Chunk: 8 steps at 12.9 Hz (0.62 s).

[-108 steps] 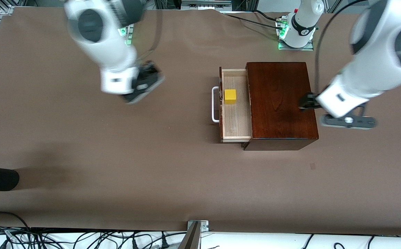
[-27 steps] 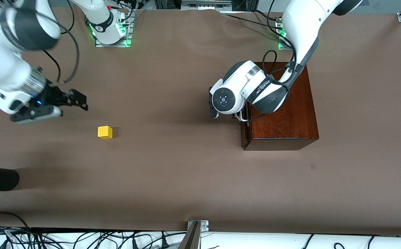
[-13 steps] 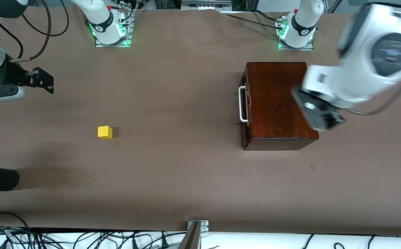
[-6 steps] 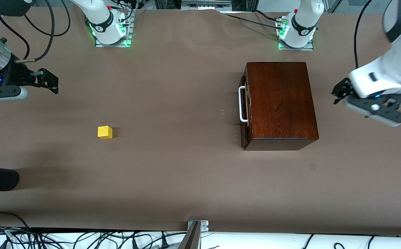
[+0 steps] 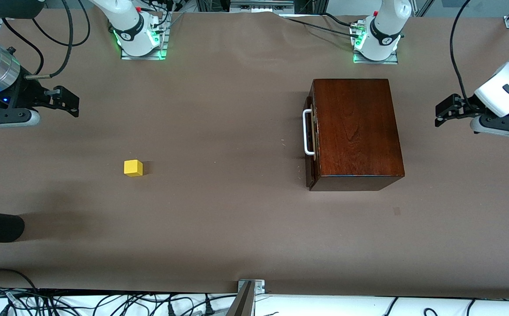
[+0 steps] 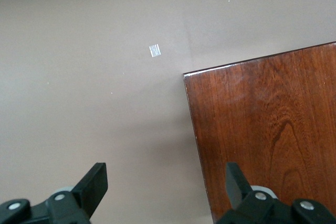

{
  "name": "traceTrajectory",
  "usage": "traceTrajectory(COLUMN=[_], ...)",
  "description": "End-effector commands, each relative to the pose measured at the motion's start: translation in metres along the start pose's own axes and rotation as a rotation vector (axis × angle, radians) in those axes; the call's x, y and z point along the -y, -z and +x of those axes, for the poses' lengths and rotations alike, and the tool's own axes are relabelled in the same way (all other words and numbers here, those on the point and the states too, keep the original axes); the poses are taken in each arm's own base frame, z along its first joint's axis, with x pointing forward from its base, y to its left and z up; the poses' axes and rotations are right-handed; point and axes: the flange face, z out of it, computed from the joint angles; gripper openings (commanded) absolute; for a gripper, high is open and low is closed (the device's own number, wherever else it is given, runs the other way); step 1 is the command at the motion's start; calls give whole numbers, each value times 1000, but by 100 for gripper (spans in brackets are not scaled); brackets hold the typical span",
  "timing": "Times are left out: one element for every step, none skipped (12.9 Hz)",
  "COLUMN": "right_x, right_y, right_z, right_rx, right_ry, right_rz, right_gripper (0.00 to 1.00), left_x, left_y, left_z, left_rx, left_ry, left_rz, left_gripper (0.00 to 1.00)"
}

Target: Open drawer, take yellow block, close drawer

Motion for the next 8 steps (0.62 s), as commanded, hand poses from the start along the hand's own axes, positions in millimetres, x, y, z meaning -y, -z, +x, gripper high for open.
traceTrajectory(right_x=[2,1,1,1,1,0,-1,-2], right_y=[8,8,8,8,9,8,9,9], right_z=[-1,-1,-1,0,0,0,0,0], right_rx=[-1,1,1,-1,-4,-4,-5,-5], right_ry=[-17,-17,-17,-17,-17,-19,-22,-22], right_rz=[12,12,12,12,12,12,12,12], right_gripper=[100,100,100,100,100,100,100,100], left_x=[-5,-5,-5,-5,-6,-5,-1,-2], left_y=[-1,4,4,3,1,-1,-1,-1], left_z=[-10,-14,-14,-14,-15,-16,-16,-17], left_rx=[-12,-21,-21,-23,-17,-14,-15,-14], left_ry=[27,31,32,32,32,33,40,40], left_rz=[-17,-16,-17,-19,-21,-23,-24,-24], left_gripper=[100,100,100,100,100,100,100,100])
